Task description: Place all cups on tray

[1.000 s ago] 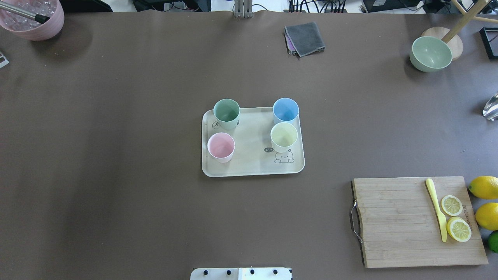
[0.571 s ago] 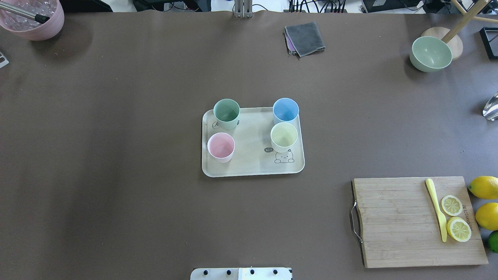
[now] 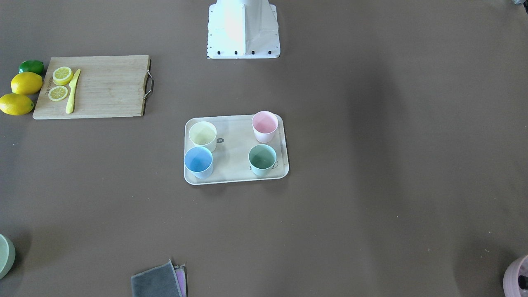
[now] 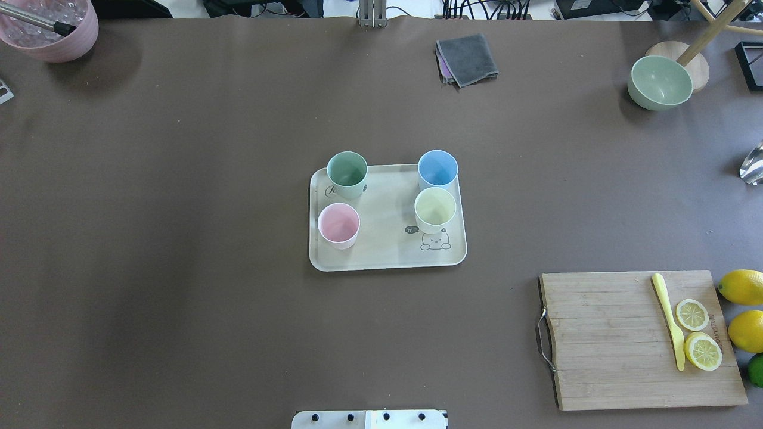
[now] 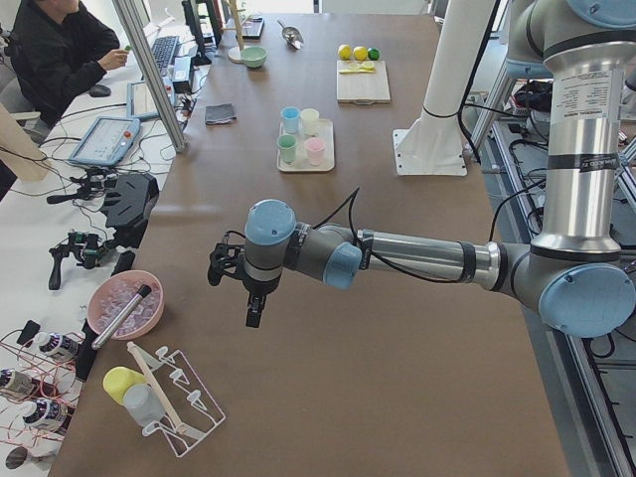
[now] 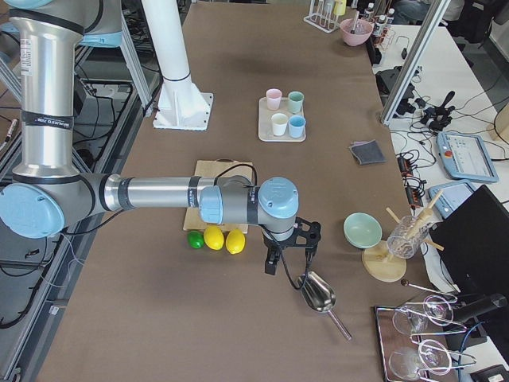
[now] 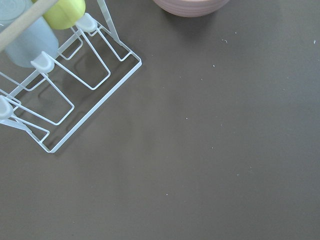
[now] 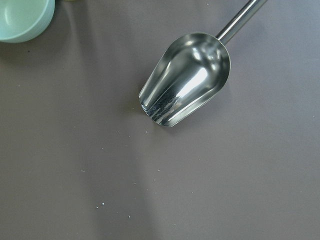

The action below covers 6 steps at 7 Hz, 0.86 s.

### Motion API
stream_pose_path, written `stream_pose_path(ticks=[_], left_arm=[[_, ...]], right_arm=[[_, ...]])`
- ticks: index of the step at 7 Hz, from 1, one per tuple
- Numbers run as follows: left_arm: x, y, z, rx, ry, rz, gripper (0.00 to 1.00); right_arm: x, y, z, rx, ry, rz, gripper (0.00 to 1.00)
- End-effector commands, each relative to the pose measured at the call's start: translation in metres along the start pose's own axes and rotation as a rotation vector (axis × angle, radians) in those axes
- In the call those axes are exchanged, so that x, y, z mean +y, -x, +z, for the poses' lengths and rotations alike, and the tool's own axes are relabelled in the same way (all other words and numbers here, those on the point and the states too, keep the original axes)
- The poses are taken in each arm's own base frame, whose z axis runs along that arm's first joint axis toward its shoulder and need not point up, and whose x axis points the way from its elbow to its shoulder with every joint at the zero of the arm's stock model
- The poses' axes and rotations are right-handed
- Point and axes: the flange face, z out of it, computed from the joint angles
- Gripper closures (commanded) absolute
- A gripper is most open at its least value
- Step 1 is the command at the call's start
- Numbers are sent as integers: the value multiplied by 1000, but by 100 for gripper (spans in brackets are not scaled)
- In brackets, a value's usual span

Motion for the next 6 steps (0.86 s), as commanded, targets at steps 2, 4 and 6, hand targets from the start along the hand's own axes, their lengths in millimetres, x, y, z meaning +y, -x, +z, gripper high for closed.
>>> stream_pose_path(ticks=[2,4,6], left_arm=[[0,1,0,-6,0,-4,3],[3,4,2,-8,5,-8,2],[5,5,3,-8,8,-10,2]], right_arm=[[3,-2,4,4,8,1,0],[4,-4,5,9,9,4,0],[5,-5,6,11,11,6,0]])
